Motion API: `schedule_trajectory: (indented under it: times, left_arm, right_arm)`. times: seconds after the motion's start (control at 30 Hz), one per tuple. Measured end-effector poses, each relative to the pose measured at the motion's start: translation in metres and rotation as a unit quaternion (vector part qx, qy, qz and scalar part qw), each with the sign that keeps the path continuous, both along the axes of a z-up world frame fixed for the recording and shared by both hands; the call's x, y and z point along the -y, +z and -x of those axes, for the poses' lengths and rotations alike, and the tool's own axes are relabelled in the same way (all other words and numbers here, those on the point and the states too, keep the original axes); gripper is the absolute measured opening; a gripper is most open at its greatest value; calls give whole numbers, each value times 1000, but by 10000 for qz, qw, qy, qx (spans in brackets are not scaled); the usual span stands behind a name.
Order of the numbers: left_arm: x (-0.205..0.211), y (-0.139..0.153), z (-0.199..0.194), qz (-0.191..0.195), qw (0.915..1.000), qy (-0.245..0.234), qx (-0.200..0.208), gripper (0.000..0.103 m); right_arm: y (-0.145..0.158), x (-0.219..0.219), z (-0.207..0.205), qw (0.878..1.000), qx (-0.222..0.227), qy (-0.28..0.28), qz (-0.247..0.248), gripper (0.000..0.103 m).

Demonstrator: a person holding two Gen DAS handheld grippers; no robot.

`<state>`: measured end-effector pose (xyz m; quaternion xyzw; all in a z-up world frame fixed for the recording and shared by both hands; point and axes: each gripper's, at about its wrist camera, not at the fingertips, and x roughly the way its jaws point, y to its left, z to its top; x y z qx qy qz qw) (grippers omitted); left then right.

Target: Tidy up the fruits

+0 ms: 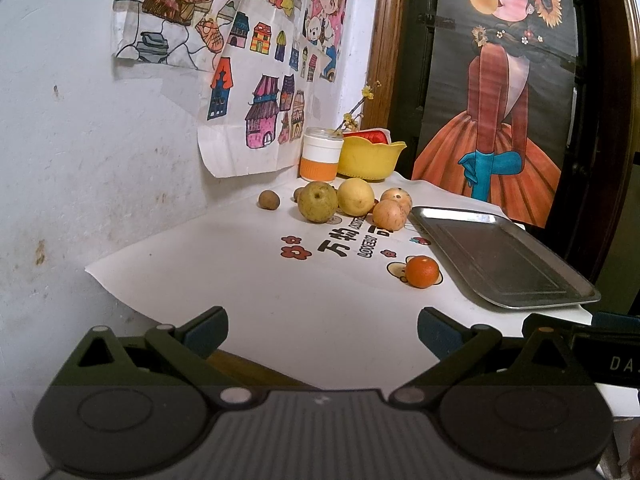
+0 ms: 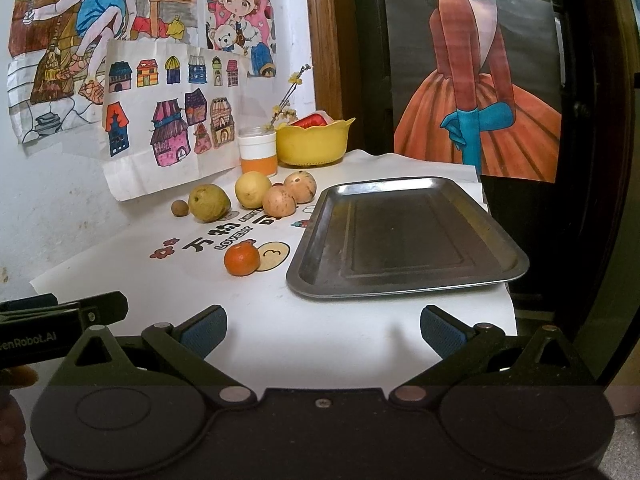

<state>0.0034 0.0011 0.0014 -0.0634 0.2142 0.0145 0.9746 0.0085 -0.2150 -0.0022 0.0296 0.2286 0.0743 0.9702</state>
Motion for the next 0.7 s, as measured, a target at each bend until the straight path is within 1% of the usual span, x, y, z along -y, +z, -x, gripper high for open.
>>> schedule_trajectory:
  times: [0.7]
  left_arm:
    - [0,-4,0,5,10000,6,-23,103]
  right_arm:
    - [-3,-4,0,10000,-39,35,25,103]
